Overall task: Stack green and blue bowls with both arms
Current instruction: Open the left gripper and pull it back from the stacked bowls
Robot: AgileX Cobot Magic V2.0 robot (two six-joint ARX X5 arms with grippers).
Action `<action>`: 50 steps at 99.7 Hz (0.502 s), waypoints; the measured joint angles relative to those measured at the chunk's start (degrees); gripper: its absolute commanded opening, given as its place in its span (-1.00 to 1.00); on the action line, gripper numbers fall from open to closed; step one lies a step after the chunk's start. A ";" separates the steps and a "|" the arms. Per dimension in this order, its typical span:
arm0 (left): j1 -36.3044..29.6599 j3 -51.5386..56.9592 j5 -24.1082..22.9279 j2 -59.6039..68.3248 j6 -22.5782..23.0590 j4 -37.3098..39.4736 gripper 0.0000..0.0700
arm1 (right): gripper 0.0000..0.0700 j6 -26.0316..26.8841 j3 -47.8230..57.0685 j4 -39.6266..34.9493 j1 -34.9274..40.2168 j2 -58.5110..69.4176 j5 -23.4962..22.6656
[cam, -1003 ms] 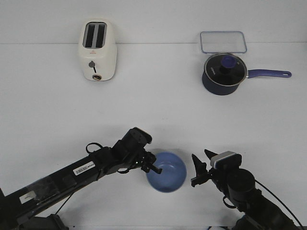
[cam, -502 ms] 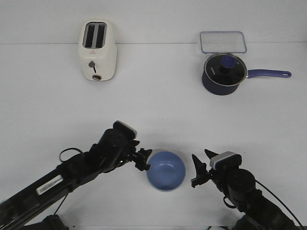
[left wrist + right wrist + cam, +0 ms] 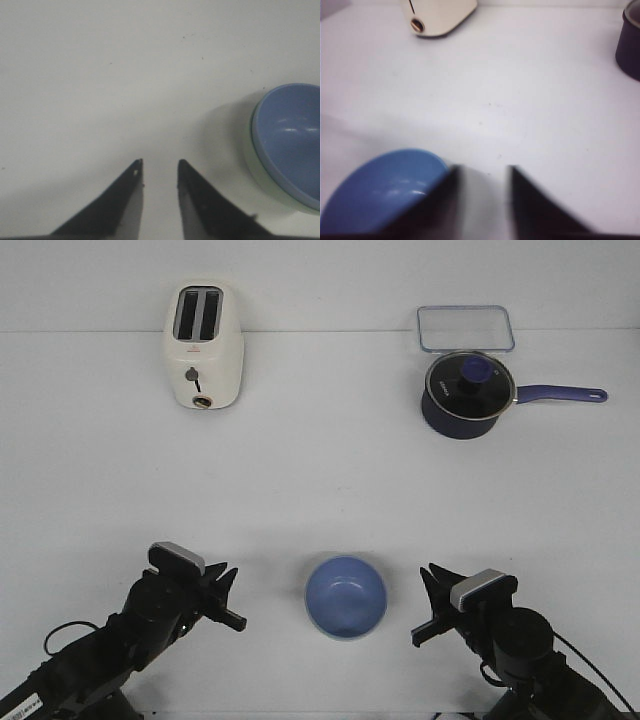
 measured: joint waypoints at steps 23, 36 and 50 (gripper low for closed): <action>0.17 0.02 -0.15 -0.70 -0.72 0.52 -0.96 | -0.97 0.42 0.00 0.72 0.02 0.09 -0.15; 0.17 0.02 -0.15 -1.36 -0.92 2.47 -0.96 | -0.97 0.68 0.00 1.70 0.00 0.04 0.04; 0.17 0.02 -0.15 -1.60 -0.92 6.64 -0.96 | -0.97 0.68 0.00 1.73 0.00 0.04 0.04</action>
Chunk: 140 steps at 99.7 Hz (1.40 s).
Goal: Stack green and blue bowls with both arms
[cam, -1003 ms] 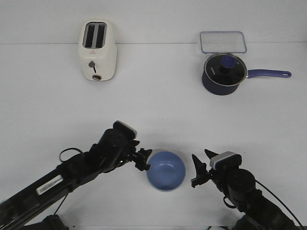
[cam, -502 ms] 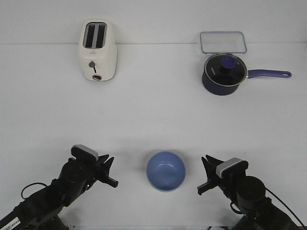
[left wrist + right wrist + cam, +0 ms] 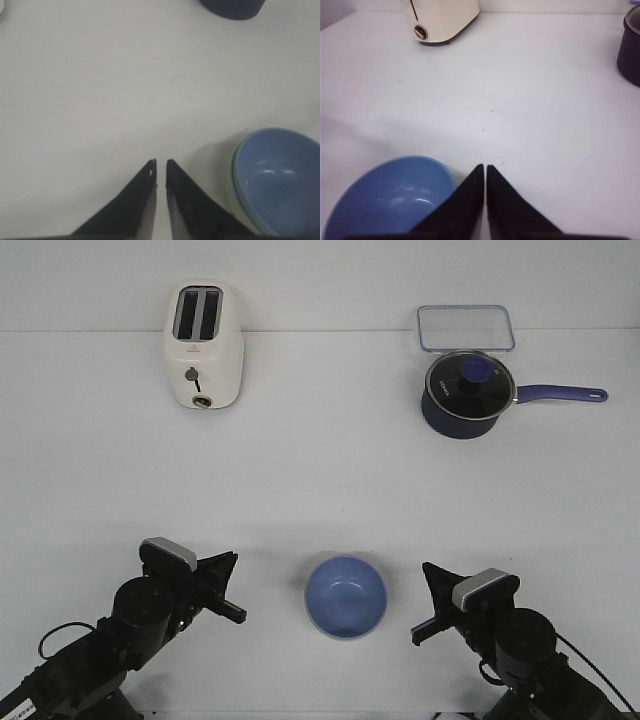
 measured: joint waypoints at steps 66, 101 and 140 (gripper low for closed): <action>23.30 -15.47 1.42 -17.07 18.88 16.87 -0.96 | -0.97 0.15 0.00 0.02 0.00 -0.02 0.00; 45.88 -37.09 9.01 -36.22 19.61 21.18 -0.96 | -0.97 0.15 0.00 0.02 0.00 -0.02 0.02; 46.60 -39.15 9.53 -40.30 19.56 19.43 -0.96 | -0.97 0.15 0.00 0.09 0.00 -0.02 0.00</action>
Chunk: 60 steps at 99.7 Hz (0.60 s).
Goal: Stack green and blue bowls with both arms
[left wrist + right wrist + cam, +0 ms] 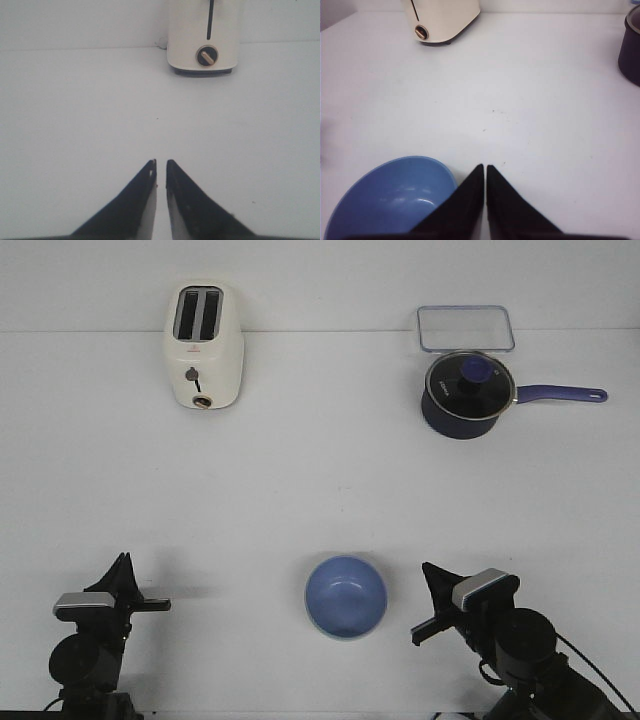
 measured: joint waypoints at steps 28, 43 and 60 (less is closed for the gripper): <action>0.00 0.00 0.02 0.00 0.00 0.74 -0.96 | -0.97 0.00 0.00 0.00 0.00 0.00 0.00; 0.00 0.00 0.02 0.00 0.00 0.72 -0.96 | -0.97 0.00 0.00 0.00 0.00 0.00 0.02; 0.00 0.00 0.02 0.00 0.00 0.72 -0.96 | -0.97 0.00 0.00 0.00 0.00 0.00 0.00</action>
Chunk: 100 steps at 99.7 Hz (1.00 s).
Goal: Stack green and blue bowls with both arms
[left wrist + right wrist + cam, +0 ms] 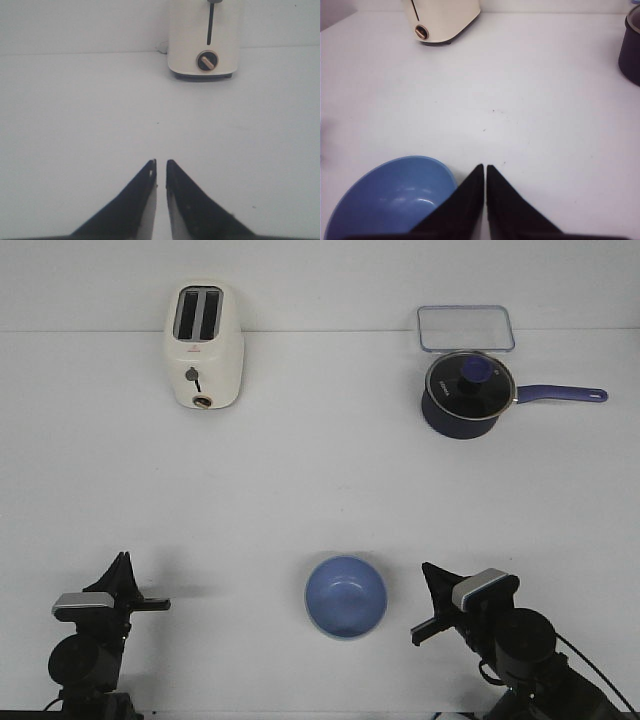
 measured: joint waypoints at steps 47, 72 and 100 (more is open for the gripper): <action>0.00 0.00 0.00 0.00 0.00 0.00 -0.96 | -0.97 -13.14 -10.45 10.01 -28.13 -12.09 -0.07; 0.00 0.00 0.00 0.00 0.00 0.00 -0.96 | -0.97 -16.76 -25.55 19.52 -40.68 -21.51 -5.81; 0.00 0.00 0.00 0.00 0.00 0.00 -0.96 | -0.97 -16.83 -30.64 19.63 -40.83 -24.24 -5.97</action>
